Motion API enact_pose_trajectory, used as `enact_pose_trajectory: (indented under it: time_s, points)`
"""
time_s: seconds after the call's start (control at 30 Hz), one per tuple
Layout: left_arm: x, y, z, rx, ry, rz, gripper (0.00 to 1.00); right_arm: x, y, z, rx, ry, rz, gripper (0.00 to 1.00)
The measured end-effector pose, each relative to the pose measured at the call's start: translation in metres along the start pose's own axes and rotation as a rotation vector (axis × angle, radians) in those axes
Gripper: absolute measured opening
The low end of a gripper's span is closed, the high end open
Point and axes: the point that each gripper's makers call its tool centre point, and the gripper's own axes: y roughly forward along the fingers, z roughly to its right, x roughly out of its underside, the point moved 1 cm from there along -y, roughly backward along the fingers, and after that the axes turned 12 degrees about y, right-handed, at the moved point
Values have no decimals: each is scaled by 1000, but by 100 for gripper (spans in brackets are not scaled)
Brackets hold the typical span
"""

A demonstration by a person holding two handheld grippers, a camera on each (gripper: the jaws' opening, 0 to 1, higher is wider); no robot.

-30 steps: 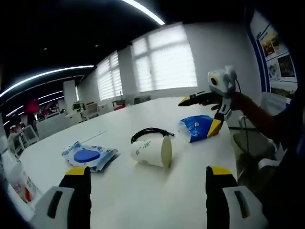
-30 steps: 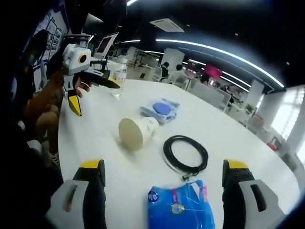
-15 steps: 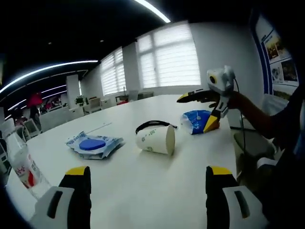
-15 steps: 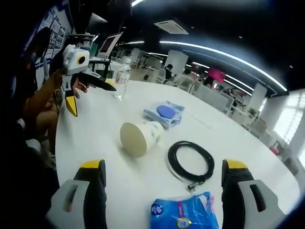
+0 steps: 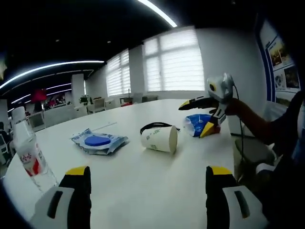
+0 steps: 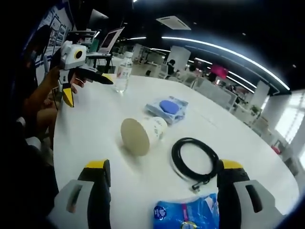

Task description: Arrange the tabletop items into an orderly group along one side of the table until the central work area is clear of visible clutter.

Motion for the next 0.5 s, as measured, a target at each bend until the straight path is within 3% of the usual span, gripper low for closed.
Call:
enact_pose_trajectory:
  time_s: [0.23, 0.33, 0.5]
  points:
    - [2, -7, 2, -10, 4, -2, 100, -5, 5, 1, 18, -3, 16, 79]
    - [2, -11, 1, -22, 6, -1, 100, -9, 6, 0, 15, -25, 33, 63]
    - [3, -16, 2, -41, 11, -4, 100, -10, 11, -6, -7, -12, 44, 54]
